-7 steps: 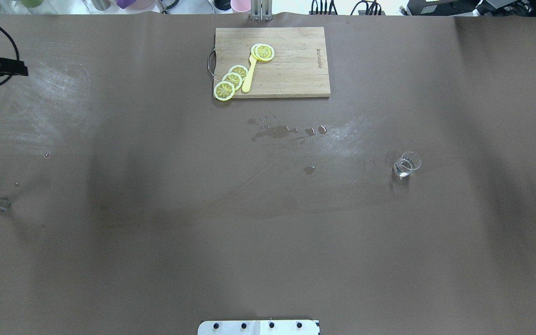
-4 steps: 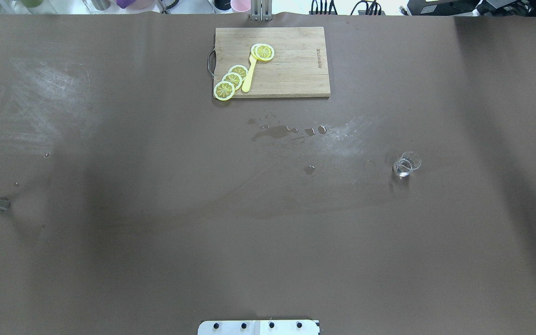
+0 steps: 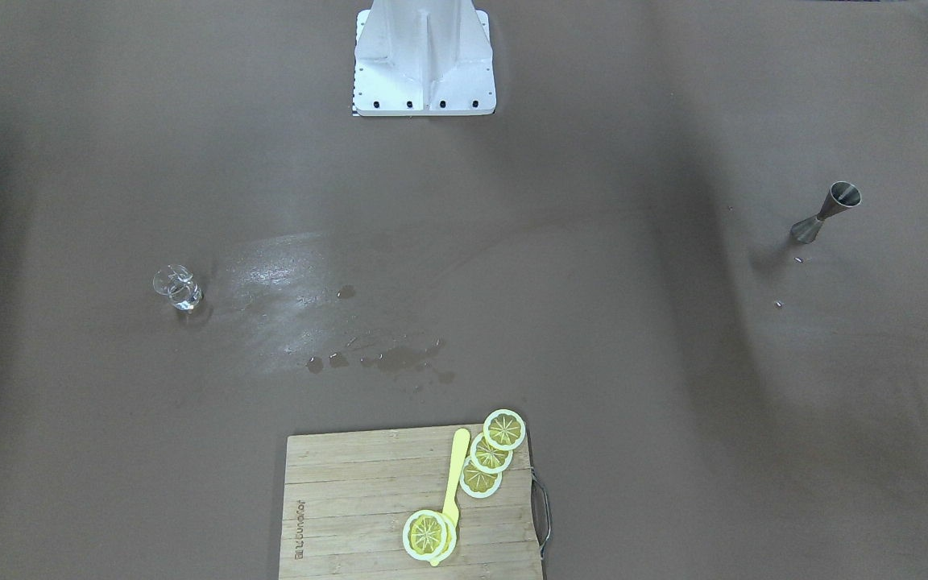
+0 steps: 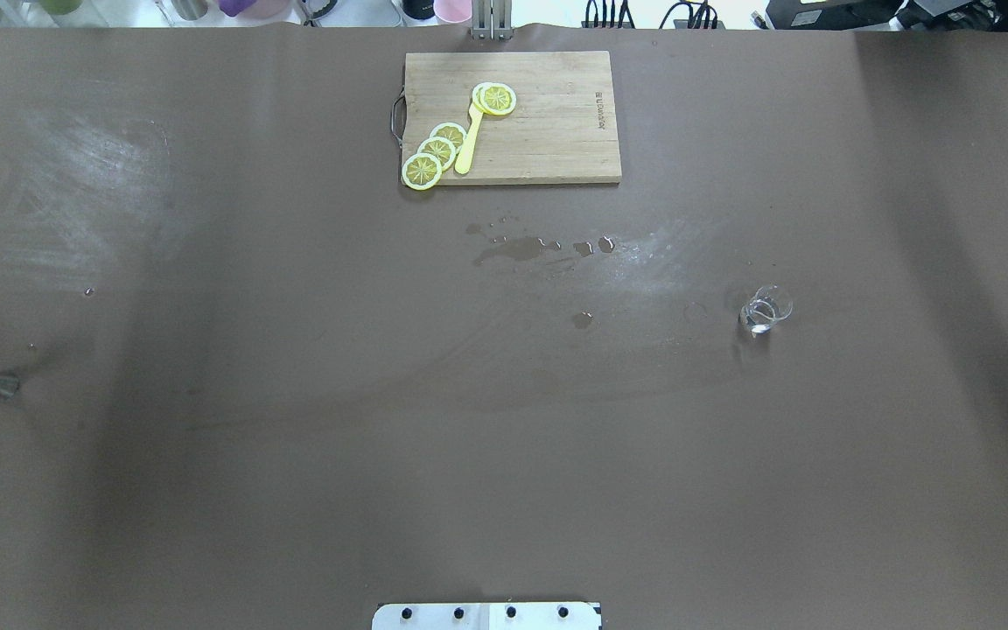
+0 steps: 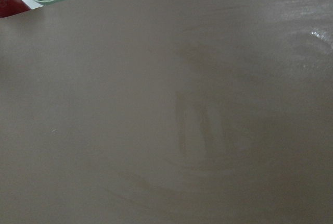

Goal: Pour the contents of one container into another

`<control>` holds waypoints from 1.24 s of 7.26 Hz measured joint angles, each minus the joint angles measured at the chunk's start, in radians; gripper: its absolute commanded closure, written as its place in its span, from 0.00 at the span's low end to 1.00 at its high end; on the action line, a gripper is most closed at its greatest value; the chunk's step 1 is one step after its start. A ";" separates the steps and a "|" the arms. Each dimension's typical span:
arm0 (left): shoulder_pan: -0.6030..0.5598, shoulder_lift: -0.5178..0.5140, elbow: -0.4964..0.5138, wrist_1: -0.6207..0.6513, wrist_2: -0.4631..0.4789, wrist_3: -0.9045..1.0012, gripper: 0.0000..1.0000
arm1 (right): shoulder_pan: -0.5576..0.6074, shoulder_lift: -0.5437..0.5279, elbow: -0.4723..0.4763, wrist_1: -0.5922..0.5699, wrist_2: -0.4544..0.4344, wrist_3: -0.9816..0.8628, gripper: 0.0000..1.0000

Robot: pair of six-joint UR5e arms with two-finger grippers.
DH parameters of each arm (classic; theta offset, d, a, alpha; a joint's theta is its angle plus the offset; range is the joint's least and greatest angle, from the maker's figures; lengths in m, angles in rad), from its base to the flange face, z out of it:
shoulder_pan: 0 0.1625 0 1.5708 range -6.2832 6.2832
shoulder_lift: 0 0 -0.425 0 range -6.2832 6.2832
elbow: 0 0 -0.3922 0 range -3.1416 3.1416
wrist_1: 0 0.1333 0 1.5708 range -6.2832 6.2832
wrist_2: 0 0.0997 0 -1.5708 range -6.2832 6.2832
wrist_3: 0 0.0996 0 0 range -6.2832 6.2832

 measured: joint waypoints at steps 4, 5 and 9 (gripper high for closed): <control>-0.051 0.063 -0.008 0.101 -0.202 0.101 0.02 | 0.001 0.002 -0.077 0.122 0.017 -0.014 0.00; -0.052 0.062 -0.023 0.100 -0.241 0.016 0.02 | 0.001 0.001 -0.080 0.124 0.020 -0.015 0.00; -0.051 0.113 -0.083 0.100 -0.269 -0.089 0.02 | 0.001 -0.005 -0.081 0.124 0.034 -0.019 0.00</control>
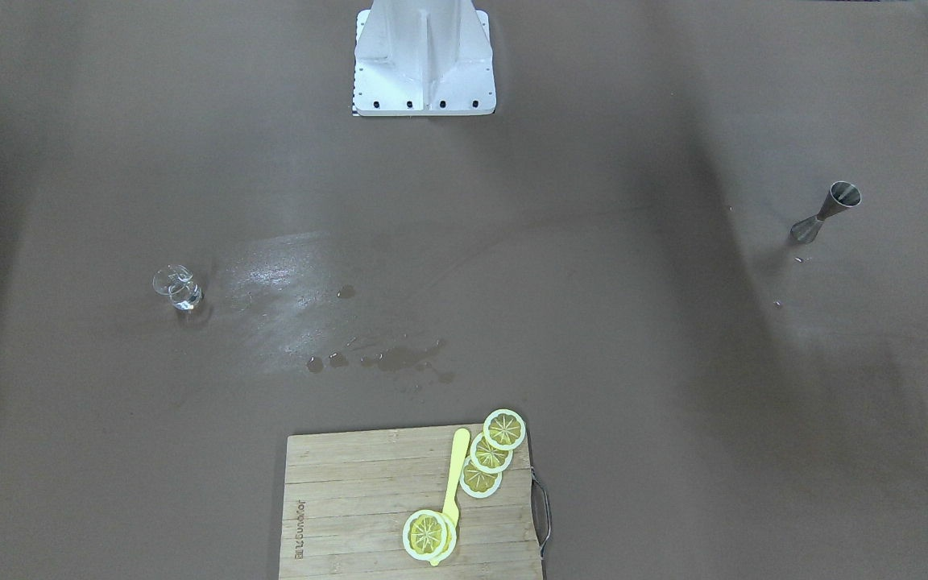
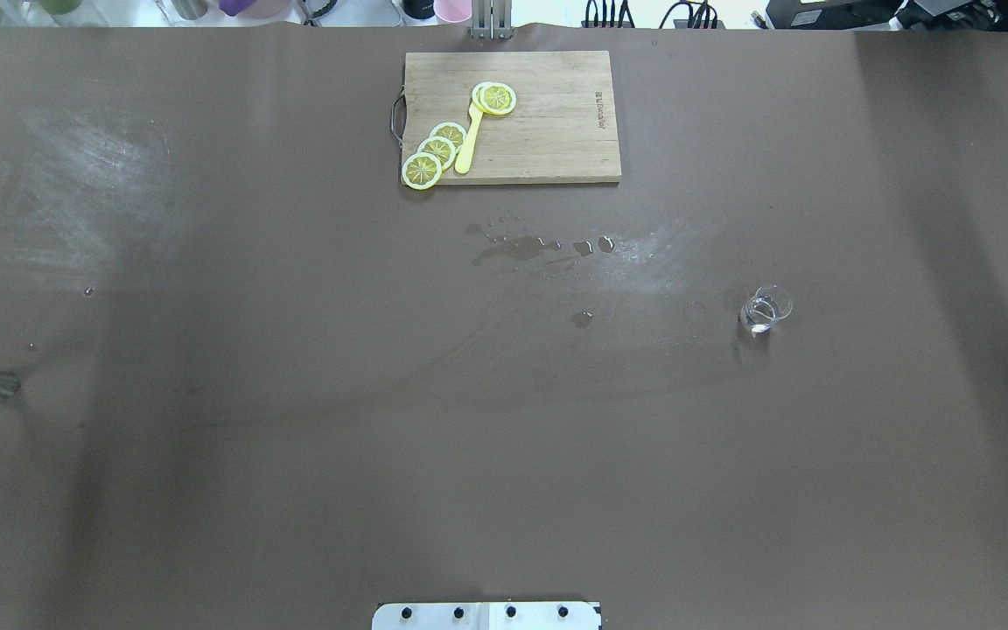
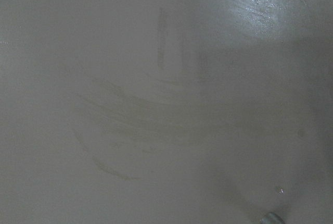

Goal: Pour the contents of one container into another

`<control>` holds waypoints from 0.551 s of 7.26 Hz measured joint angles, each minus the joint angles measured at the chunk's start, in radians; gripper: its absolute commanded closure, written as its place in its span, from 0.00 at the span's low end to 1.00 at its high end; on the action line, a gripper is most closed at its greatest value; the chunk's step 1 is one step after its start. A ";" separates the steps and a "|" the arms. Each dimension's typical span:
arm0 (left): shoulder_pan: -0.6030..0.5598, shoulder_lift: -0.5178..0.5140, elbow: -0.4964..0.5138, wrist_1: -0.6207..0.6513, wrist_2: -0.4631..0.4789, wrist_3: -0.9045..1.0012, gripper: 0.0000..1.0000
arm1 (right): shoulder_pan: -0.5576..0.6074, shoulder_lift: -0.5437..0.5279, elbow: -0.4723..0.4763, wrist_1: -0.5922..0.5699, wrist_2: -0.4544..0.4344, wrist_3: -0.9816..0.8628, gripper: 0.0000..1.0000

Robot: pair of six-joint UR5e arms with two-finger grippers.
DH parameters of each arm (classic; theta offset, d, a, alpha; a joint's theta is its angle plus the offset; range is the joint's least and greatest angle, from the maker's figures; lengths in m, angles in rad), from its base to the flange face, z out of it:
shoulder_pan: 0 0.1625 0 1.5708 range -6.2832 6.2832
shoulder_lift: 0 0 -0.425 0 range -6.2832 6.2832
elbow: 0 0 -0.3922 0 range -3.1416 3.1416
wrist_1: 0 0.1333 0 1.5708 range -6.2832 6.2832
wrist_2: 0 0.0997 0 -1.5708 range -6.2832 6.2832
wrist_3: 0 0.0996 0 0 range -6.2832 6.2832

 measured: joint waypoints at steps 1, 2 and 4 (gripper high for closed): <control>0.002 0.011 0.001 0.004 0.003 0.000 0.02 | 0.000 -0.002 0.000 0.003 -0.001 0.003 0.00; 0.004 0.018 0.016 0.006 0.005 -0.001 0.02 | 0.000 -0.002 0.000 0.005 -0.002 0.005 0.00; 0.026 -0.001 0.051 0.043 0.008 -0.009 0.02 | 0.000 -0.002 0.001 0.006 -0.002 0.008 0.00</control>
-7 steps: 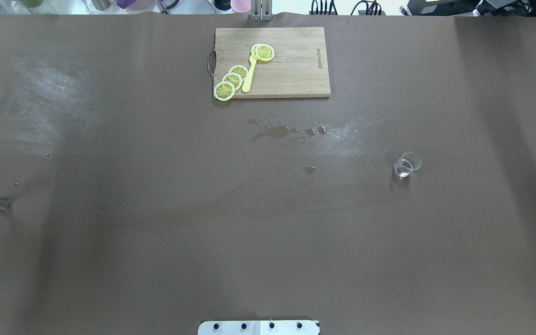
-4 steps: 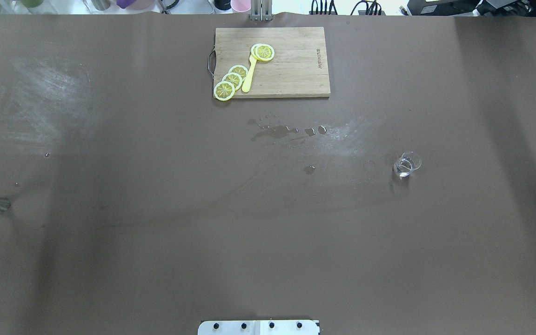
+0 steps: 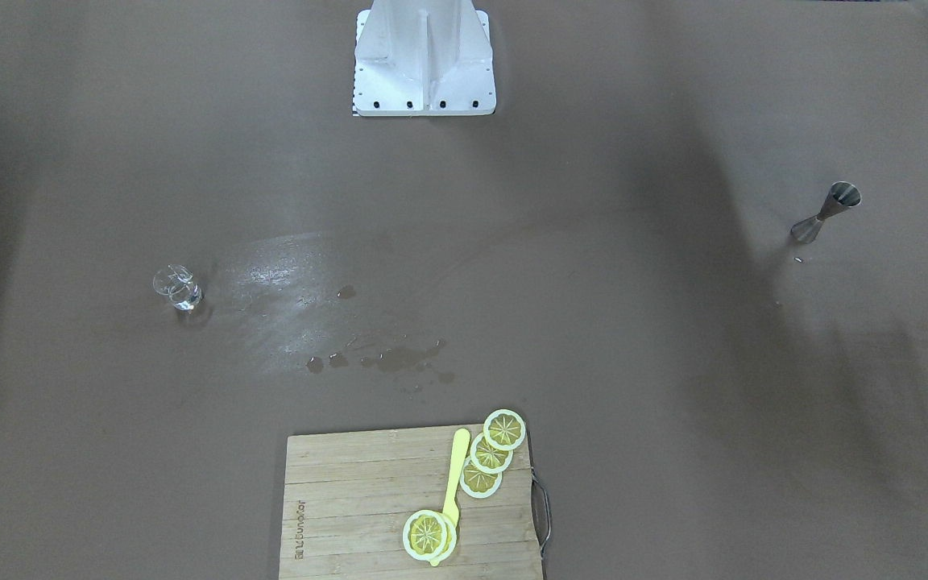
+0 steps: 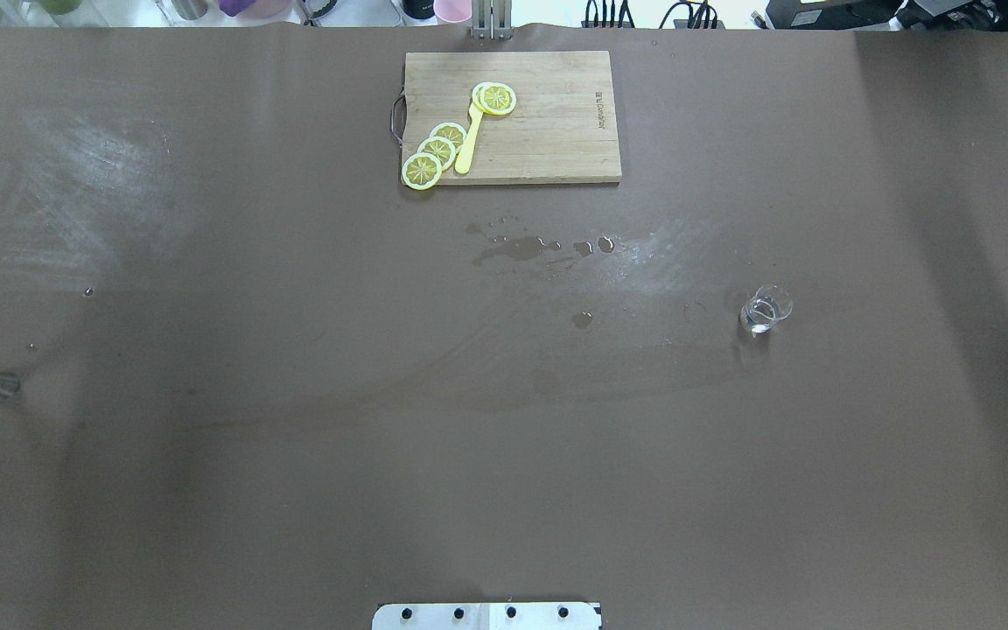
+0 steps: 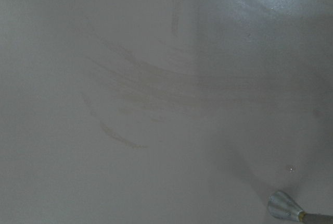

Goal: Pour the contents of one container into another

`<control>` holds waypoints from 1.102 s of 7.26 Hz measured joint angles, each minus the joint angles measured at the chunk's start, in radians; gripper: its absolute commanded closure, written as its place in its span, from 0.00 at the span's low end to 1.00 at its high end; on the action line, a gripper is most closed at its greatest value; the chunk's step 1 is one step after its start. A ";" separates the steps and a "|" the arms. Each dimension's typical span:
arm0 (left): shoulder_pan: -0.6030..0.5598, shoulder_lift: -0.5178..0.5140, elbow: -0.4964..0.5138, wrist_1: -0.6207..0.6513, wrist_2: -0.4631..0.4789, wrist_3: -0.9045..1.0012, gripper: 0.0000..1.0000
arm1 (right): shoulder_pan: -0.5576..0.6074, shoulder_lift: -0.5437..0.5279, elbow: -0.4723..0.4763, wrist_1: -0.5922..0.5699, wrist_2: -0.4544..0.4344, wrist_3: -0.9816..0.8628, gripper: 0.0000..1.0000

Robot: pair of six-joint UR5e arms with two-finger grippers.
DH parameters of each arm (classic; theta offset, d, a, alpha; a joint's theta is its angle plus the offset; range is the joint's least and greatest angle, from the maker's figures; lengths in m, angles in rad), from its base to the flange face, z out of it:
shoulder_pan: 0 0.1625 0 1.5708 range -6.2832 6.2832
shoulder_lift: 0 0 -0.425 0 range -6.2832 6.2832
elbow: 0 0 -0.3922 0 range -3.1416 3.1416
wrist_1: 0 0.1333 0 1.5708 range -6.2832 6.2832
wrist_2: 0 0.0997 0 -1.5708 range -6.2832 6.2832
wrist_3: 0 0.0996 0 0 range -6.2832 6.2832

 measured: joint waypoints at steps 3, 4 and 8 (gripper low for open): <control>0.022 -0.072 -0.045 0.217 0.032 0.009 0.02 | 0.000 -0.003 0.000 0.000 0.003 0.000 0.00; 0.028 -0.061 -0.097 0.240 0.069 0.012 0.02 | 0.000 -0.003 0.000 0.000 0.003 0.000 0.00; 0.045 -0.016 -0.197 0.310 0.152 0.012 0.02 | 0.000 -0.003 -0.002 -0.001 0.003 0.002 0.00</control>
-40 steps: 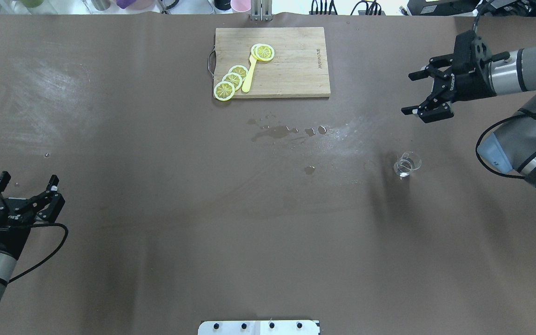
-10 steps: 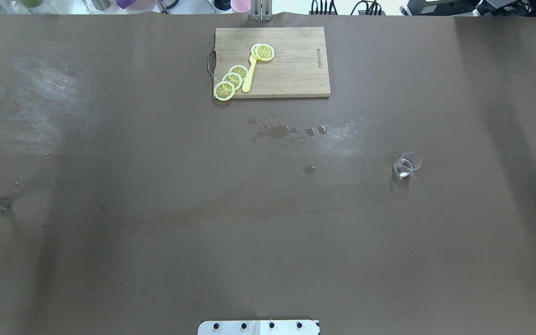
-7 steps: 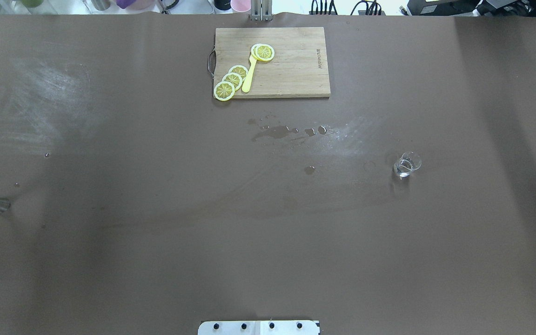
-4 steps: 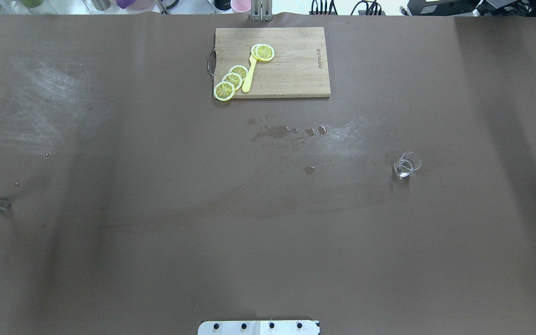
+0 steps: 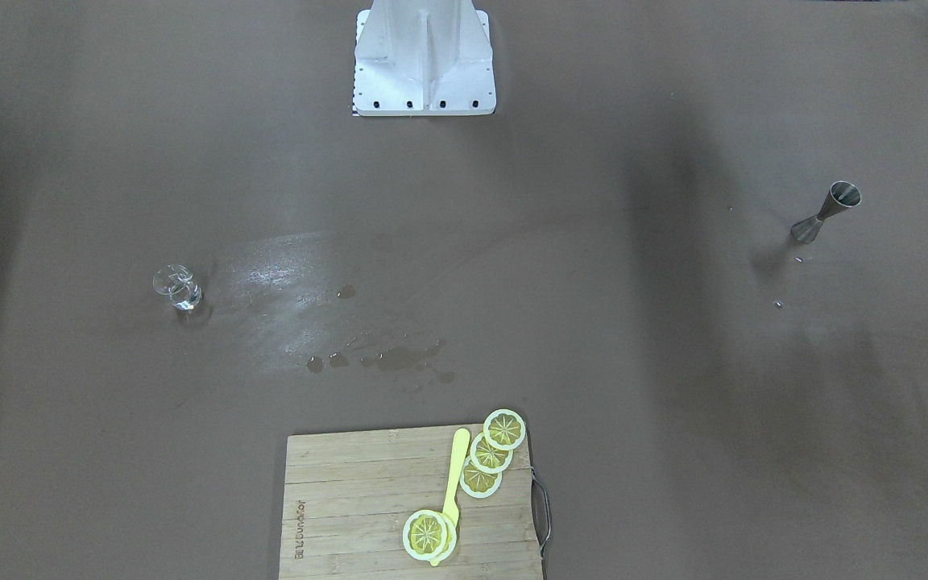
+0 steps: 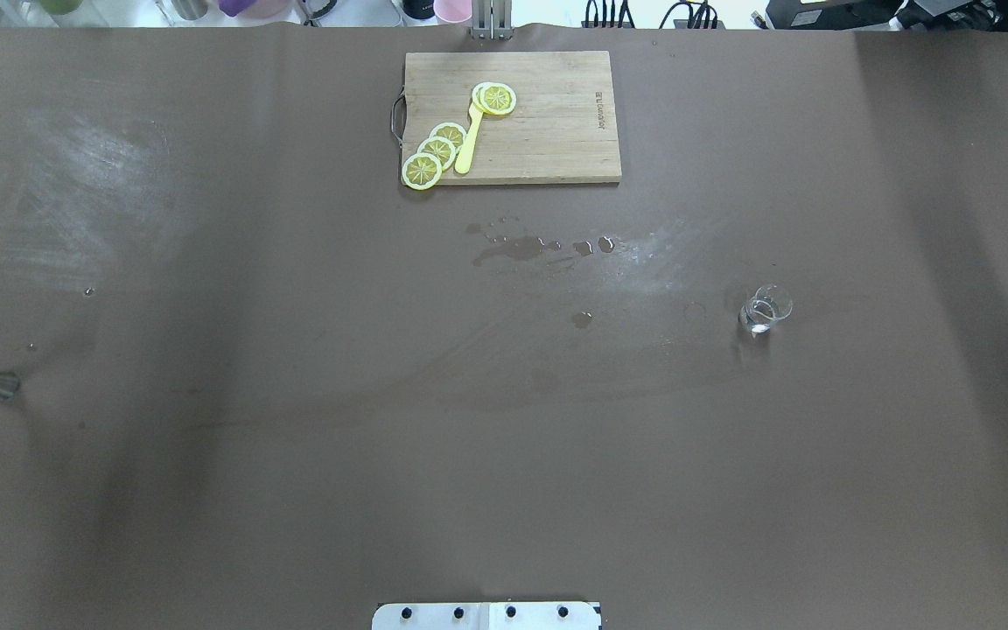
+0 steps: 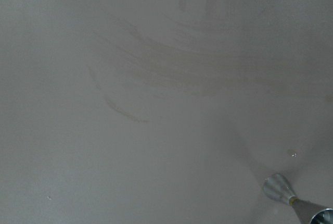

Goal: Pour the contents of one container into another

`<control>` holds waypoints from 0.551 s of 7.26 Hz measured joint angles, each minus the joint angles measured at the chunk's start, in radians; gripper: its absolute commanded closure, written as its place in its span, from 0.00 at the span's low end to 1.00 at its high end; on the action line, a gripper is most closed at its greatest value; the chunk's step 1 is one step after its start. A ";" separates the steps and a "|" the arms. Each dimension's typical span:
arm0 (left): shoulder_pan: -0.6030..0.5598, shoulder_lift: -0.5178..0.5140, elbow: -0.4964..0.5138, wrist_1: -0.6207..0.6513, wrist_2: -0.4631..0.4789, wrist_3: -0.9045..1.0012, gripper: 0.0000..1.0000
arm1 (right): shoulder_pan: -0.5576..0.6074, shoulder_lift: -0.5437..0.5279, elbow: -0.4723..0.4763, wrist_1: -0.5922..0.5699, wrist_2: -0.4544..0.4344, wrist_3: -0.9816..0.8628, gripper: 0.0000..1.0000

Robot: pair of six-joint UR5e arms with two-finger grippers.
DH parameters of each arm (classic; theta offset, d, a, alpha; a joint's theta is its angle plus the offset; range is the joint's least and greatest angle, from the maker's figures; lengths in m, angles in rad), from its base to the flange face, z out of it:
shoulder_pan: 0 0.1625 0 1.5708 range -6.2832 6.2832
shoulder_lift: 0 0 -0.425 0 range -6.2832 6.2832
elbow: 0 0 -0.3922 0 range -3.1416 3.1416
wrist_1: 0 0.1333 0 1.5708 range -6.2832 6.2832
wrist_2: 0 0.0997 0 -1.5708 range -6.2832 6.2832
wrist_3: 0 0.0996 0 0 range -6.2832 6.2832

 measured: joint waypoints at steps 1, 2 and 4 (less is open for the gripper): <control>0.000 0.004 0.000 0.003 0.011 0.000 0.02 | 0.000 0.000 0.000 0.000 0.000 0.000 0.00; 0.000 0.008 0.000 0.004 0.033 0.000 0.02 | 0.000 0.000 -0.001 0.000 0.000 0.000 0.00; 0.001 0.009 -0.004 0.005 0.053 0.000 0.02 | 0.000 0.000 -0.001 0.000 0.000 0.001 0.00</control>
